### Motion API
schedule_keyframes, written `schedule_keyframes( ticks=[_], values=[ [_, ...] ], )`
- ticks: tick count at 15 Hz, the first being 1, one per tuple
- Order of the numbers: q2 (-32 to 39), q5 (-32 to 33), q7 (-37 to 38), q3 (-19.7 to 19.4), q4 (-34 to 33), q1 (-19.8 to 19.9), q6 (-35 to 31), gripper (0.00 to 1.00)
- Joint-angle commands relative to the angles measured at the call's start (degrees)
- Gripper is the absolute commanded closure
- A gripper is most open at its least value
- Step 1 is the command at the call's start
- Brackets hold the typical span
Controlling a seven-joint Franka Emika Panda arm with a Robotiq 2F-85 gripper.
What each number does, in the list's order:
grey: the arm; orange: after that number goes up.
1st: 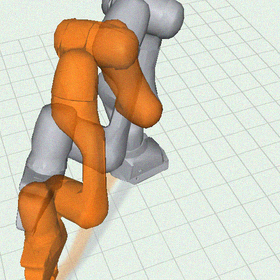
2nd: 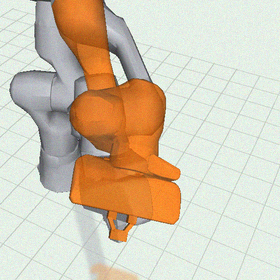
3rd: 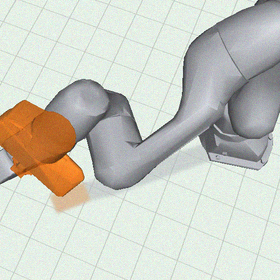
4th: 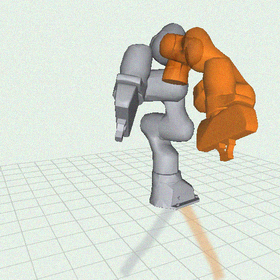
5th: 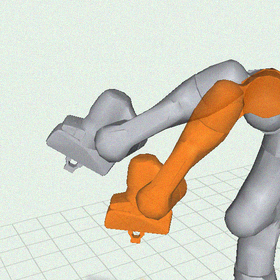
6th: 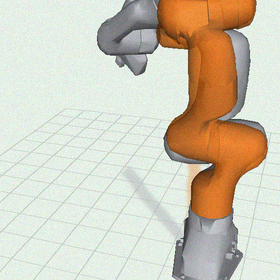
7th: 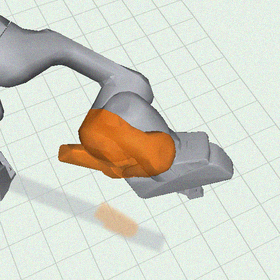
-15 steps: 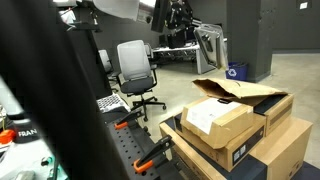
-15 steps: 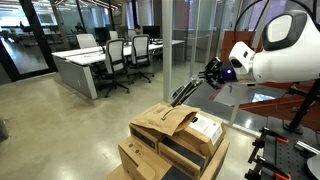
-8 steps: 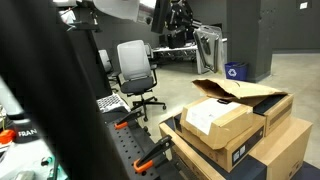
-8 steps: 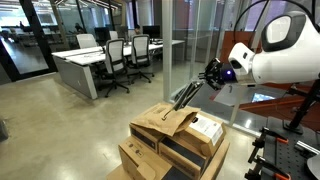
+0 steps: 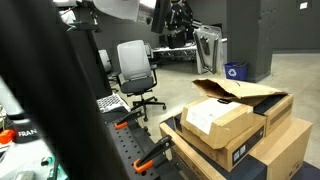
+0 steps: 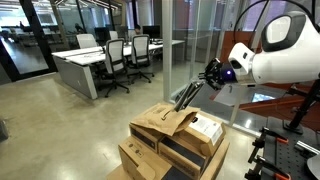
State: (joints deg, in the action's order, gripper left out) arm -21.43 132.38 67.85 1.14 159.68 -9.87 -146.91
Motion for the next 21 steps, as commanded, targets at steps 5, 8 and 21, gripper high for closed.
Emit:
schedule_keyframes(
  ticks=[5, 8, 21],
  values=[
    [0.61, -1.49, -2.06, -3.33, -0.10, -2.75, 0.69, 1.00],
    [1.12, -1.36, -1.87, -3.87, -0.21, -3.08, 0.53, 1.00],
    [1.26, -0.18, -1.16, -5.79, -0.05, -2.76, -0.49, 1.00]
  ],
)
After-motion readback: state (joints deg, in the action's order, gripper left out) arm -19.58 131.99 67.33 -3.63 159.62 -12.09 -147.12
